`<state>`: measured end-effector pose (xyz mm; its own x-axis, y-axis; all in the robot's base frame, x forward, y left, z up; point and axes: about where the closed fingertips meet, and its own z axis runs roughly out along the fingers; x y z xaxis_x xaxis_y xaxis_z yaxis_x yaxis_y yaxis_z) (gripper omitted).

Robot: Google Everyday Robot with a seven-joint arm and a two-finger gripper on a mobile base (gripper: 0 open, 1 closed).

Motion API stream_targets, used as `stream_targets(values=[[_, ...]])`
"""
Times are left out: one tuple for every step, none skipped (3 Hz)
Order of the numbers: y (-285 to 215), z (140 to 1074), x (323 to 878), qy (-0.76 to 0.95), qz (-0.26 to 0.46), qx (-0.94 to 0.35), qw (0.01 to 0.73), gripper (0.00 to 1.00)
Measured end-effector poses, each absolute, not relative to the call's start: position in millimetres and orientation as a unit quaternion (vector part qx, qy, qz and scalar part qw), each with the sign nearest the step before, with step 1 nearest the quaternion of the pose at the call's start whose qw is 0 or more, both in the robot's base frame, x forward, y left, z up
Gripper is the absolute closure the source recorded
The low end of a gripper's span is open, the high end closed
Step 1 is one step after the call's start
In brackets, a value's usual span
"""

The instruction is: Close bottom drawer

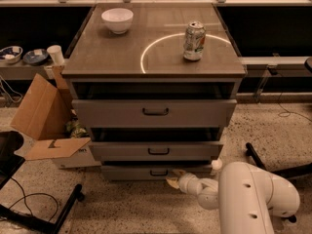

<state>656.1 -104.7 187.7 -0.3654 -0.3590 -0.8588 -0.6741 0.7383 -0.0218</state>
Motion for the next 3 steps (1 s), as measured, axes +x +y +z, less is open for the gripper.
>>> stream_targets(values=[[-104.7, 187.7, 656.1, 0.809, 0.17, -0.319, 0.464, 0.01], [-104.6, 187.7, 656.1, 0.809, 0.17, -0.319, 0.464, 0.0], [-104.6, 187.7, 656.1, 0.809, 0.17, -0.319, 0.464, 0.18]])
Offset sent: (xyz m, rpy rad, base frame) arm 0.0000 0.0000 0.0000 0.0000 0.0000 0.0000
